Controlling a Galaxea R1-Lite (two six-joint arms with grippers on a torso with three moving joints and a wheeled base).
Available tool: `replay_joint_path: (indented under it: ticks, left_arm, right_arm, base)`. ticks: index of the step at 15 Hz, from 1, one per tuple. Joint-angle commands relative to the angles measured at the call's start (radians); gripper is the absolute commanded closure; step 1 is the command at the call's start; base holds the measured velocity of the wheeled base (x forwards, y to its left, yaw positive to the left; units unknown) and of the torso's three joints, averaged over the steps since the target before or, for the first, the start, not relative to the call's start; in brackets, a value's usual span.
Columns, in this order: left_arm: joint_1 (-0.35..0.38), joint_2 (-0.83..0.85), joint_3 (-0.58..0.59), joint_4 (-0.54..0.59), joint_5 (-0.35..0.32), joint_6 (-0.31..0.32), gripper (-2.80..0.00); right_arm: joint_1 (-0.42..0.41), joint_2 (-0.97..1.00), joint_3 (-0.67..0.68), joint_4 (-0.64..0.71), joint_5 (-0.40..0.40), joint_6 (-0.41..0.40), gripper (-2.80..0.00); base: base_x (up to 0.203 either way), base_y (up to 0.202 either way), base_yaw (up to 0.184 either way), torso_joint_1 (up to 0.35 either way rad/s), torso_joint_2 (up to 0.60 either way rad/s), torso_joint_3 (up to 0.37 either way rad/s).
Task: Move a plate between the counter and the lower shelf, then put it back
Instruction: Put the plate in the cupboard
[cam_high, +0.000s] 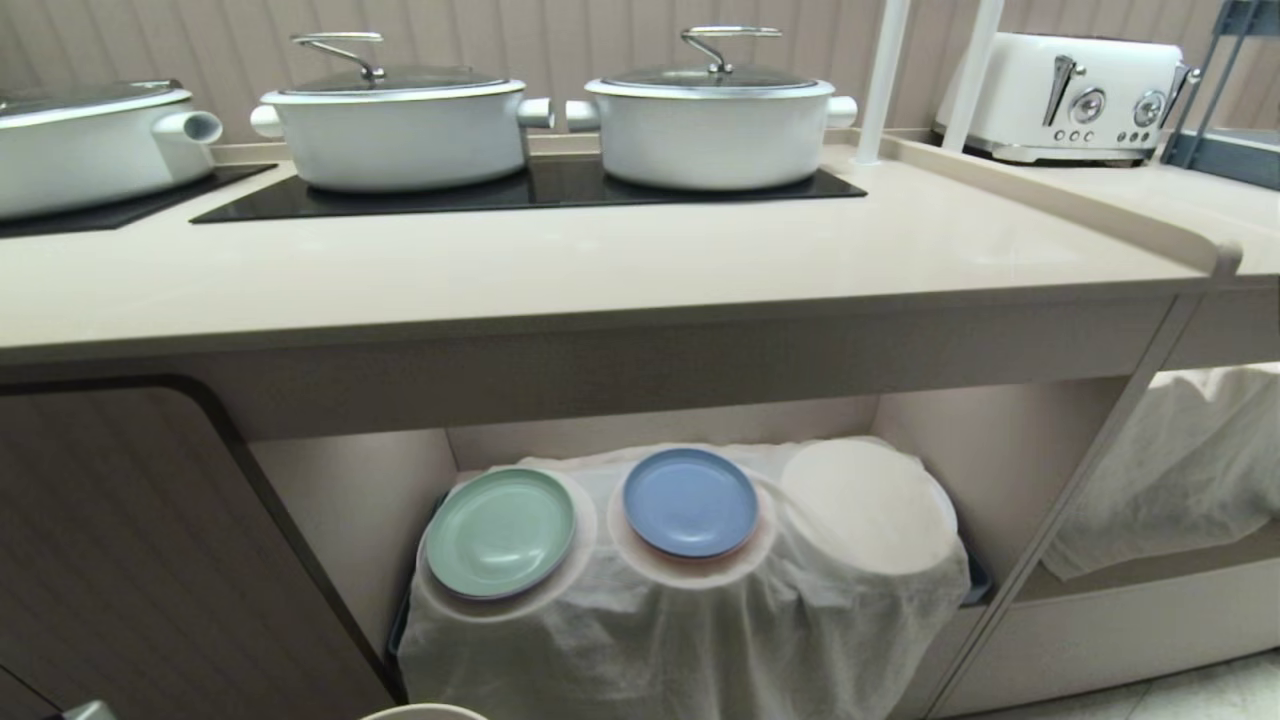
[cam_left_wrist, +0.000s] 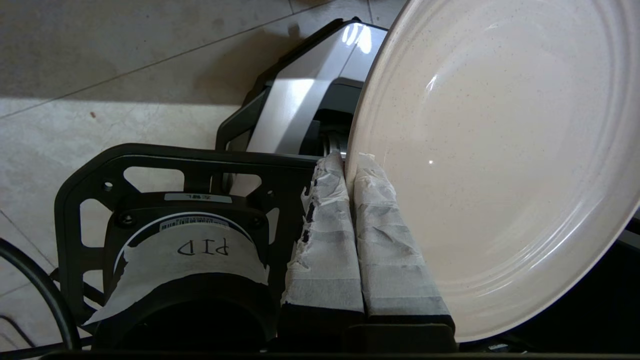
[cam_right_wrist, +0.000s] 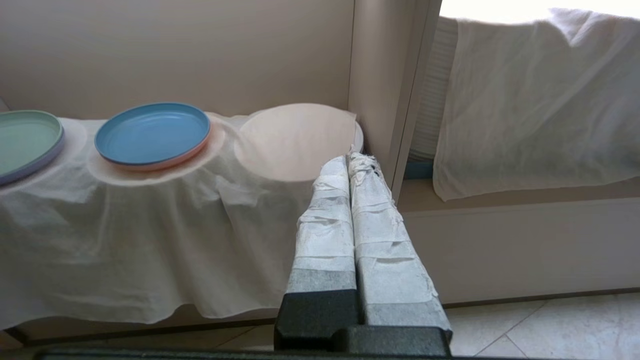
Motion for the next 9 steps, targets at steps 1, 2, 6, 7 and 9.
replay_joint_path:
  ticks: [1, 2, 6, 7, 9]
  left_arm:
    - [0.000, 0.000, 0.003, 0.003, -0.001, -0.002, 0.00]
    - [0.000, -0.007, 0.004, 0.003, -0.001, -0.002, 0.00]
    - [0.000, -0.014, 0.008, 0.003, -0.001, -0.002, 0.00]
    - [0.000, -0.014, 0.008, 0.003, -0.001, -0.002, 0.00]
    - [0.000, -0.014, 0.006, 0.003, -0.001, -0.002, 0.00]
  right_arm:
    - [0.000, 0.000, 0.000, 0.000, 0.000, 0.000, 0.00]
    - [0.000, 0.000, 0.000, 0.000, 0.000, 0.000, 0.00]
    - [0.000, 0.000, 0.000, 0.000, 0.000, 0.000, 0.00]
    - [0.000, 0.000, 0.000, 0.000, 0.000, 0.000, 0.00]
    - [0.000, 0.000, 0.000, 0.000, 0.000, 0.000, 0.00]
  base:
    - [0.000, 0.000, 0.000, -0.179, 0.48, 0.283]
    - [0.000, 0.000, 0.000, -0.182, 0.48, 0.289]
    - [0.000, 0.000, 0.000, -0.154, 0.47, 0.301]
    - [0.000, 0.000, 0.000, -0.143, 0.45, 0.313]
    - [0.000, 0.000, 0.000, -0.120, 0.45, 0.329]
